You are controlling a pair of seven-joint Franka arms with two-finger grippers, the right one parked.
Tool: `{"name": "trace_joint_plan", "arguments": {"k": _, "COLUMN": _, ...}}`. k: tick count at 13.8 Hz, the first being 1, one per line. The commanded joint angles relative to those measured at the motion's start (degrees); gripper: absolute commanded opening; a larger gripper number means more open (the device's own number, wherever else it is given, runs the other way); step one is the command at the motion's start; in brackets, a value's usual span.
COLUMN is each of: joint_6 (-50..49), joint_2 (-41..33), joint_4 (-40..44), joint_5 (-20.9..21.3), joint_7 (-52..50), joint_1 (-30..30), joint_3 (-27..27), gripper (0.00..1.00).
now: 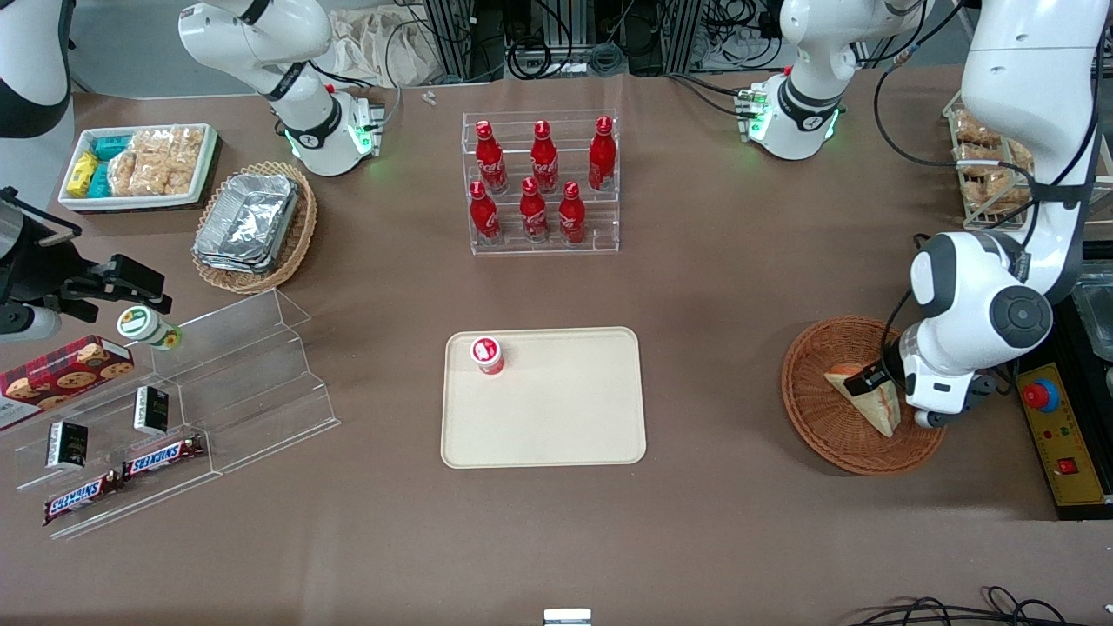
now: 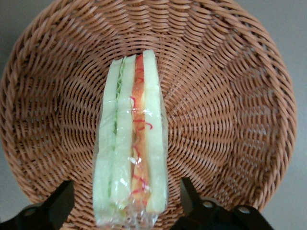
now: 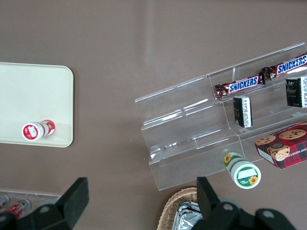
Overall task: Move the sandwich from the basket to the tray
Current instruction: 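Lower the left gripper and close it on the wrapped sandwich, then lift the sandwich and carry it with the left gripper to the cream tray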
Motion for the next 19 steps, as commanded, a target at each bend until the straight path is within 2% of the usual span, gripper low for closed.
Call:
{"name": "trace_joint_plan", "arguments": {"k": 1, "joint_6": 0.5, "joint_2": 3.2, "joint_4": 3.8, "joint_5": 0.8, "joint_7": -7.0, "joint_1": -0.4, "joint_3": -0.2, "gripper": 0.42}}
{"name": "trace_joint_plan", "arguments": {"k": 2, "joint_6": 0.5, "joint_2": 3.4, "joint_4": 4.4, "joint_5": 1.1, "joint_7": -8.3, "joint_1": -0.6, "joint_3": -0.3, "gripper": 0.16}}
{"name": "trace_joint_plan", "arguments": {"k": 3, "joint_6": 0.5, "joint_2": 3.4, "joint_4": 4.5, "joint_5": 1.2, "joint_7": -8.5, "joint_1": -0.6, "joint_3": -0.4, "gripper": 0.0}}
{"name": "trace_joint_plan", "arguments": {"k": 7, "joint_6": -1.5, "joint_2": 1.3, "joint_4": 5.0, "joint_5": 1.2, "joint_7": -8.2, "joint_1": -1.1, "joint_3": -0.5, "gripper": 0.0}}
{"name": "trace_joint_plan", "arguments": {"k": 9, "joint_6": -7.4, "joint_2": -0.9, "joint_4": 7.1, "joint_5": 1.3, "joint_7": -7.8, "joint_1": -1.2, "joint_3": -0.6, "gripper": 0.0}}
{"name": "trace_joint_plan", "arguments": {"k": 12, "joint_6": -24.0, "joint_2": -2.6, "joint_4": 17.9, "joint_5": 1.1, "joint_7": -7.4, "joint_1": -1.3, "joint_3": -1.7, "gripper": 0.0}}
{"name": "trace_joint_plan", "arguments": {"k": 16, "joint_6": -45.1, "joint_2": -2.8, "joint_4": 35.1, "joint_5": 0.1, "joint_7": -2.6, "joint_1": -1.3, "joint_3": -5.8, "gripper": 0.0}}
{"name": "trace_joint_plan", "arguments": {"k": 19, "joint_6": -47.9, "joint_2": -2.4, "joint_4": 39.5, "joint_5": -0.3, "joint_7": -1.1, "joint_1": -1.2, "joint_3": -14.4, "gripper": 0.0}}
